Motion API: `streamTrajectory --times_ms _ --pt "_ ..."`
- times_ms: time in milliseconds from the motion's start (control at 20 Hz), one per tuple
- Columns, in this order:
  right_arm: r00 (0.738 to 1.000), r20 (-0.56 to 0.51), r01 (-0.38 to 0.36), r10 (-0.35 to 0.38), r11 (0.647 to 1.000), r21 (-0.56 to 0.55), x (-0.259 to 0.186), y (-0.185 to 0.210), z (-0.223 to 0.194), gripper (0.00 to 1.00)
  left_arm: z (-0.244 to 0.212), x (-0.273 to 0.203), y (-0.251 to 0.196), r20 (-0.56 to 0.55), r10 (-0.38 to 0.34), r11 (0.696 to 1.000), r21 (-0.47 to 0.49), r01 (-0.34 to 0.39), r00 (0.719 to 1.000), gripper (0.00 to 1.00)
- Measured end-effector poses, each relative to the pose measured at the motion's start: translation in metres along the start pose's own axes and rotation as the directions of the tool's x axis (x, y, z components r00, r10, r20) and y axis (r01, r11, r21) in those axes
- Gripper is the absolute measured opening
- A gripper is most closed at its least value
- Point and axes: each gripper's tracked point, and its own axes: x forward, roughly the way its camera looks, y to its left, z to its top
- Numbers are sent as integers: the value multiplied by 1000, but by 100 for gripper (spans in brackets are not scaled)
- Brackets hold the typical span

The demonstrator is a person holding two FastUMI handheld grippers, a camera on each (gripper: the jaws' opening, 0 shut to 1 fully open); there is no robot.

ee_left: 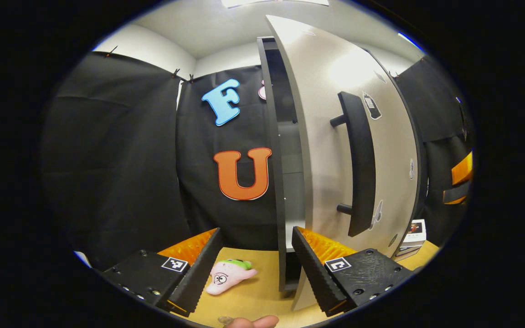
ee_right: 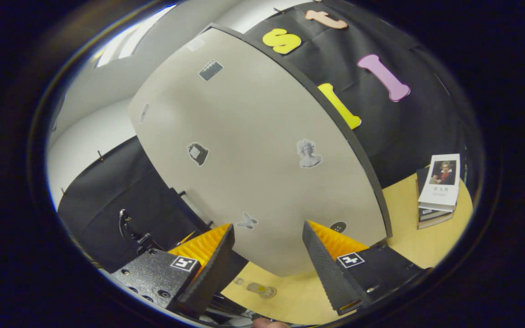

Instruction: Open the cabinet door with the right hand, grasp the bottle in the cabinet with the left hand and place it on the coaster, then close the cabinet door with the right hand.

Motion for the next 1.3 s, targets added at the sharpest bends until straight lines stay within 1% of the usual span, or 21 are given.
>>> streamTrajectory --times_ms 150,300,500,650,750,1000,1200,1300 --pt "1000 3 10 -10 1000 -2 -4 -6 4 96 0 7 1 -3 9 1000 9 -9 1000 93" --pt "1000 4 18 -18 1000 5 -6 -11 4 96 -3 11 1 -10 23 1000 -7 -23 1000 93" --pt "1000 0 27 -27 1000 14 -8 -17 5 96 -21 16 -1 -72 -12 995 -95 5 997 93" --pt "999 3 33 -33 999 10 -10 -19 8 96 -23 18 7 -87 -2 991 -136 -10 996 94" --pt "999 1 38 -38 999 11 -10 -21 7 96 -23 18 8 -92 3 989 -148 -16 996 94" --pt "998 8 55 -55 998 12 -11 -25 7 96 -20 18 3 -76 -12 990 -143 1 997 95" --pt "992 67 105 -104 994 -15 -10 -32 18 96 -15 13 0 -65 -23 992 -125 15 998 95" --pt "979 121 172 -164 983 -61 -12 -40 27 96 -13 11 -1 -61 -23 992 -125 16 998 95"
